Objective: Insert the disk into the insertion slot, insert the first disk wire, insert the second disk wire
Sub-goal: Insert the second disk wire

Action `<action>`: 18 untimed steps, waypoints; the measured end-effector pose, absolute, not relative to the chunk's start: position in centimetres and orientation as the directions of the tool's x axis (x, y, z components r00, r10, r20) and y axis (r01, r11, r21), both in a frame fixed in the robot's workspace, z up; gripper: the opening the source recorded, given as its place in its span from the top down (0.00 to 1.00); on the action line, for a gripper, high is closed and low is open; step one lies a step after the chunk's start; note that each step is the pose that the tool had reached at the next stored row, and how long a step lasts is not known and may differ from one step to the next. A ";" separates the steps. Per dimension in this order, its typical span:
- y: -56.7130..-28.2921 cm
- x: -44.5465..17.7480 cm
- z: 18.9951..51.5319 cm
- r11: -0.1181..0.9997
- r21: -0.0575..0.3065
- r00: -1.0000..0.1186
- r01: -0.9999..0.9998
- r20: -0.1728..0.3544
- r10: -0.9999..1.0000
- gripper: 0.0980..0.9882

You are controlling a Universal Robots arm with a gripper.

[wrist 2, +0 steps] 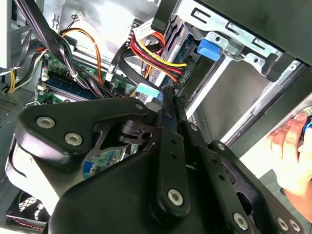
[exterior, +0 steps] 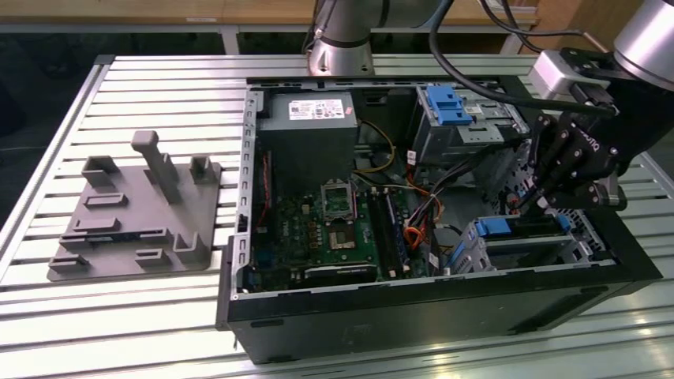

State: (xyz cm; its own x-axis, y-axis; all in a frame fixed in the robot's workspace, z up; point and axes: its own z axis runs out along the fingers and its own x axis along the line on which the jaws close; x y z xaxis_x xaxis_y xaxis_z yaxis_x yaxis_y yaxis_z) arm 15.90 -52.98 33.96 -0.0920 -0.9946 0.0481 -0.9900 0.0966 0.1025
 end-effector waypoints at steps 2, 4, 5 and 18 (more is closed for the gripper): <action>-53.0 15.9 34.0 0.097 0.102 -0.092 -0.990 0.048 -0.995 0.95; -53.0 15.9 34.0 0.097 0.102 -0.092 -0.990 0.048 -0.995 0.95; -53.1 15.9 34.0 0.097 0.102 -0.092 -0.990 0.048 -0.995 0.95; -53.2 16.0 33.7 0.097 0.102 -0.092 -0.990 0.048 -0.995 0.95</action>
